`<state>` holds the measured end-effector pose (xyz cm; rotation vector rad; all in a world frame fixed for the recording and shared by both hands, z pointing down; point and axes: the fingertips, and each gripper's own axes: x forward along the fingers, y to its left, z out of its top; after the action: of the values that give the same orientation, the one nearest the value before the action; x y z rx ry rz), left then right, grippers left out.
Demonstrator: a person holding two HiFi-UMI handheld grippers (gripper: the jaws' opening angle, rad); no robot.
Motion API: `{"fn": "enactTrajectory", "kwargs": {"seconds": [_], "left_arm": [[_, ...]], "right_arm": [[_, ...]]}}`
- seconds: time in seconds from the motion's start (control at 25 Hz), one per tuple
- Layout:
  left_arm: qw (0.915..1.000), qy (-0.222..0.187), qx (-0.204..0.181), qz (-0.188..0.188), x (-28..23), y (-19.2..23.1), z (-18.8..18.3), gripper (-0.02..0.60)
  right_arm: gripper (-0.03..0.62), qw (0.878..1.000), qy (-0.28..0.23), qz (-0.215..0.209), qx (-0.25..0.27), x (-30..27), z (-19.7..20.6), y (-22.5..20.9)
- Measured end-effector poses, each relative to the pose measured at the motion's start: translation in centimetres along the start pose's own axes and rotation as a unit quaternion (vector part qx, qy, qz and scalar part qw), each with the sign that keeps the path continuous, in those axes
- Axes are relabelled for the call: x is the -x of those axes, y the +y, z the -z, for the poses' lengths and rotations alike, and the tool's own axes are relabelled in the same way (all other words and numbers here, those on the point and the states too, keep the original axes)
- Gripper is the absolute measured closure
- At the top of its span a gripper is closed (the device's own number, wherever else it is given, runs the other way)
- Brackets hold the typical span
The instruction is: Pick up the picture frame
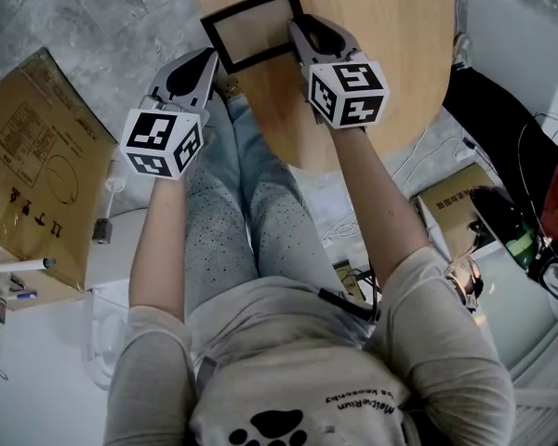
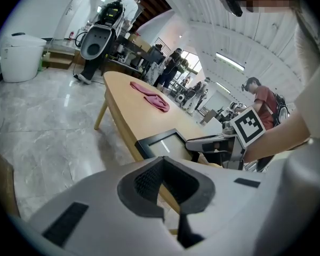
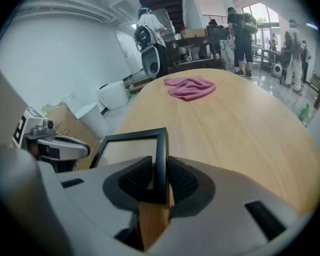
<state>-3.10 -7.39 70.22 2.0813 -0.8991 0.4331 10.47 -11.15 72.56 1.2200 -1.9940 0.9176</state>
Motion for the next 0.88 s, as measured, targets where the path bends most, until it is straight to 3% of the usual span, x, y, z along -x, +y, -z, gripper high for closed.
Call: {"fn": "enactTrajectory", "kwargs": {"seconds": [0.36,0.4,0.44,0.48,0.88], "left_arm": [[0.9993,0.020,0.032,0.011,1.0,1.6,1.8,0.569],[0.9989,0.023,0.037,0.014,1.0,1.7,2.0,0.544],[0.9985,0.026,0.045,0.017,1.1,1.8,2.1,0.461],[0.9978,0.028,0.056,0.022,1.1,1.9,2.3,0.423],[0.9857,0.019,0.151,0.071,0.1,3.0,3.9,0.350]], "right_arm": [[0.497,1.000,0.000,0.001,-0.002,-0.7,0.3,2.0],[0.497,1.000,-0.001,0.002,-0.002,-0.7,0.4,2.1],[0.497,1.000,-0.001,0.002,-0.003,-0.7,0.4,2.3],[0.497,1.000,-0.002,0.002,-0.003,-0.7,0.4,2.4],[0.497,1.000,-0.003,-0.026,0.004,-0.9,0.9,5.0]]}}
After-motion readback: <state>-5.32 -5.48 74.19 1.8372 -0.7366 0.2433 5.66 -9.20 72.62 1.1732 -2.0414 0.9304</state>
